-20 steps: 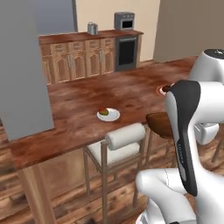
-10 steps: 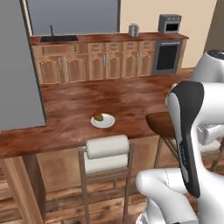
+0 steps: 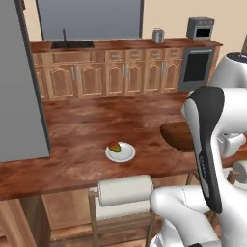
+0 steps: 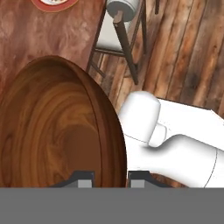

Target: Take the smaller bowl and place it next to the appetizer plate on the dining counter , and place the larger bowl next to the plate with cooked food.

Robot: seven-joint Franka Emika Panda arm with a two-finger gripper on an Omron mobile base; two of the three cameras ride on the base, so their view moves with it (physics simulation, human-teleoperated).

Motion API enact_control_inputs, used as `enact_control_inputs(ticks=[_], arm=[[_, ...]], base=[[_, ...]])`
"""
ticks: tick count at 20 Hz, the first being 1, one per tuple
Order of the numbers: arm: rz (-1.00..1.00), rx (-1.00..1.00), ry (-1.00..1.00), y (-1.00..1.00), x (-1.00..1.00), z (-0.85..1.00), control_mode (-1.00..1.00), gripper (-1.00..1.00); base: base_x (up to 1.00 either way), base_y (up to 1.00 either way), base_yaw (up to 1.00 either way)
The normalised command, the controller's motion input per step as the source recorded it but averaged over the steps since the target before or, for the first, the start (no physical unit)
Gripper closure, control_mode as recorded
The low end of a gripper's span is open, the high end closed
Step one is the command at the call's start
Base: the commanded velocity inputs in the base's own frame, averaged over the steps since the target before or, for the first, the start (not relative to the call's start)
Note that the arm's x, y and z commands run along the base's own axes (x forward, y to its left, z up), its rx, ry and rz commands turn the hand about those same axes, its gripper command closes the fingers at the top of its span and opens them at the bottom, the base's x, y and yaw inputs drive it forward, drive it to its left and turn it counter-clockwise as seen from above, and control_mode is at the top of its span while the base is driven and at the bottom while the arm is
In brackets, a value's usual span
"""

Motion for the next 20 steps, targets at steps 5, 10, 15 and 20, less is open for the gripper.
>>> enact_control_inputs(ticks=[5, 10, 15, 20], arm=[[0.00, 0.00, 0.00, 0.00, 0.00, 0.00, 1.00, 1.00], [0.31, 0.09, -0.02, -0.31, 0.92, -0.29, -1.00, 1.00], [0.46, 0.07, -0.03, -0.05, 0.98, -0.55, -1.00, 1.00], [0.51, 0.02, -0.07, -0.04, 0.93, -0.57, -1.00, 1.00]], base=[[0.89, -0.10, 0.21], [0.00, 0.00, 0.00], [0.00, 0.00, 0.00], [0.00, 0.00, 0.00]])
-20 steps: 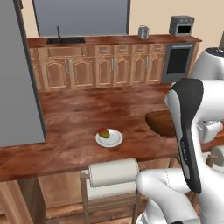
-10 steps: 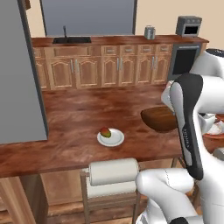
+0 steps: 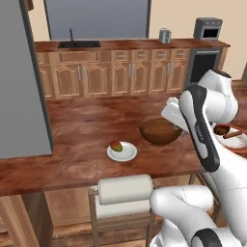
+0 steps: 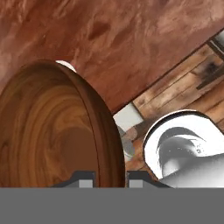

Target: Take the smaller bowl and place it next to the appetizer plate on the dining counter , and place the larger bowl next to the plate with cooked food.

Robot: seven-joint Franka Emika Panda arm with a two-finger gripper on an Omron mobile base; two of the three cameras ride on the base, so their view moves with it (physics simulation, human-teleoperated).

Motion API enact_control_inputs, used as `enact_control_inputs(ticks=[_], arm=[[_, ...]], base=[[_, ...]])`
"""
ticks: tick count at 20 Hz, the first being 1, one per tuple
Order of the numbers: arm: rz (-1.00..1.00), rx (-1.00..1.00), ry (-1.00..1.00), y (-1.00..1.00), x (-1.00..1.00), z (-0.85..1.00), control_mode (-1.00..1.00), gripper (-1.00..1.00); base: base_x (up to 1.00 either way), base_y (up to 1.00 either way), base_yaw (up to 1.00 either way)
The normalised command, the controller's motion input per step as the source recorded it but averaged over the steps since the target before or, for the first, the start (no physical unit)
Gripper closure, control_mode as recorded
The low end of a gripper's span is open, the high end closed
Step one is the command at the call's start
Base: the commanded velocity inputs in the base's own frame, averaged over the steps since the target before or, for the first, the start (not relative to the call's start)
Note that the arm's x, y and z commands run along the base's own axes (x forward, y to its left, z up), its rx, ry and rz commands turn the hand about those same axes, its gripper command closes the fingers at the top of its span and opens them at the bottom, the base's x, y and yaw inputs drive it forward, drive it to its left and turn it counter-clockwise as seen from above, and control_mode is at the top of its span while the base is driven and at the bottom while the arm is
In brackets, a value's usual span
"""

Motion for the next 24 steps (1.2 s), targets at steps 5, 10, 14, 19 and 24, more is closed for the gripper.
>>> enact_control_inputs(ticks=[5, 10, 14, 19, 24], arm=[[0.46, 0.10, -0.17, -0.44, 0.76, -0.32, -1.00, 1.00], [0.37, 0.06, -0.17, -0.49, 0.50, -0.36, -1.00, 1.00], [0.25, 0.05, -0.02, -0.48, 0.66, -0.51, -1.00, 1.00], [0.19, 0.03, 0.00, -0.30, 0.81, -0.54, -1.00, 1.00], [0.06, 0.00, 0.00, -0.03, 0.76, -0.40, -1.00, 1.00]], base=[[0.00, 0.00, 0.00], [0.00, 0.00, 0.00], [0.00, 0.00, 0.00], [0.00, 0.00, 0.00], [0.00, 0.00, 0.00]])
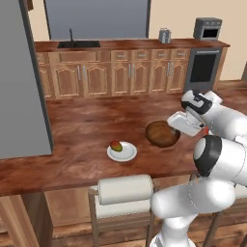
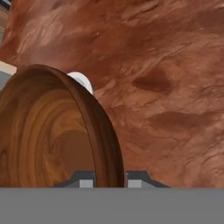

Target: Take the smaller bowl and place it next to the appetizer plate on the dining counter , and place the larger bowl next to the plate with cooked food.

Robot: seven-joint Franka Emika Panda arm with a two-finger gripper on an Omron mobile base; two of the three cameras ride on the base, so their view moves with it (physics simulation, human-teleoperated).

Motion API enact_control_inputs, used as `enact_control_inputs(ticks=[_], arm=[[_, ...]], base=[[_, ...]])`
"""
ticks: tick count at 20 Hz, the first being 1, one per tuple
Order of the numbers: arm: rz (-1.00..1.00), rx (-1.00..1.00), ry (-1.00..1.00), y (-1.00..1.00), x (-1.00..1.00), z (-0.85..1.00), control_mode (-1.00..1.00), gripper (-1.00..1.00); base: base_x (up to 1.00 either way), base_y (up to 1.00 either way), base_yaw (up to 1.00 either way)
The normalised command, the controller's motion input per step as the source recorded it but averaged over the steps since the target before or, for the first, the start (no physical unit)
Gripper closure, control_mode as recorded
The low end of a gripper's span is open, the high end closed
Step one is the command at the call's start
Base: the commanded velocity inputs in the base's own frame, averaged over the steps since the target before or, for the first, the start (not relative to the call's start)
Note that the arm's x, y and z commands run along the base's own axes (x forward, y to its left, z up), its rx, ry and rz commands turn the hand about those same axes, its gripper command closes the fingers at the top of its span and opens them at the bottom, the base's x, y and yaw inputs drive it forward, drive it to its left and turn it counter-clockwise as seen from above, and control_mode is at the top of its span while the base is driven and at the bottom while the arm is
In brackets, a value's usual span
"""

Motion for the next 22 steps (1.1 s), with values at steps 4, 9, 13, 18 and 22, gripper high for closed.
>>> enact_control_inputs(ticks=[4, 9, 13, 18, 22], arm=[[0.00, 0.03, 0.00, 0.01, 0.68, -0.30, -1.00, 1.00], [0.00, 0.07, 0.00, 0.02, 0.44, -0.28, -1.00, 1.00], [0.00, 0.01, -0.02, 0.16, 0.13, -0.38, -1.00, 1.00], [0.00, 0.00, 0.00, 0.26, 0.00, -0.35, -1.00, 1.00], [0.00, 0.00, 0.00, 0.28, 0.00, -0.35, -1.00, 1.00]], base=[[0.00, 0.00, 0.00], [0.00, 0.00, 0.00], [0.00, 0.00, 0.00], [0.00, 0.00, 0.00], [0.00, 0.00, 0.00]])
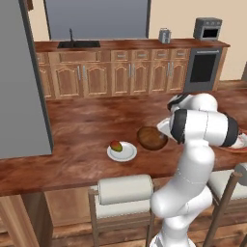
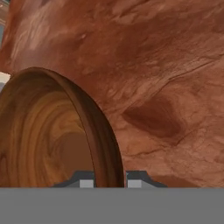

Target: Take the smaller bowl and place it next to the appetizer plate on the dining counter , and place the larger bowl next to the plate with cooked food.

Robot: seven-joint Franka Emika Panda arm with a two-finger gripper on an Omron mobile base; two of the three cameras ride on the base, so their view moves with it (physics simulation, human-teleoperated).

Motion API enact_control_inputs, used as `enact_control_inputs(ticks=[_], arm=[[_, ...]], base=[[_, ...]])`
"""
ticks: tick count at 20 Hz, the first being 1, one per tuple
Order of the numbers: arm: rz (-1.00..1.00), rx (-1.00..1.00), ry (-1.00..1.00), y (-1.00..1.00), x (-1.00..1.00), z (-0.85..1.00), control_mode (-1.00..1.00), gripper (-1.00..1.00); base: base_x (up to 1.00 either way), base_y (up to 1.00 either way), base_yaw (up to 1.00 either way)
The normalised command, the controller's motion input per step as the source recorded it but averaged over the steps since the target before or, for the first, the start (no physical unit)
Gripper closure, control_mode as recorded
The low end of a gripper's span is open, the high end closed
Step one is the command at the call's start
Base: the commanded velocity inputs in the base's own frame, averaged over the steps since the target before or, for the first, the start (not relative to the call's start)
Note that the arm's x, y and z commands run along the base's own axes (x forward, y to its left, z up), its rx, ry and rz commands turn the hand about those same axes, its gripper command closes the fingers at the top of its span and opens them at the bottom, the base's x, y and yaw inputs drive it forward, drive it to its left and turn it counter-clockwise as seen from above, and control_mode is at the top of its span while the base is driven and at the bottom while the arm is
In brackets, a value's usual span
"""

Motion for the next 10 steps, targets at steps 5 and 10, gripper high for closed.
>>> enact_control_inputs(ticks=[5, 10], arm=[[0.00, 0.00, 0.00, 0.17, 0.00, -0.33, -1.00, 1.00], [0.00, 0.00, 0.00, 0.00, 0.10, -0.29, -1.00, 1.00]], base=[[0.00, 0.00, 0.00], [0.00, 0.00, 0.00]])
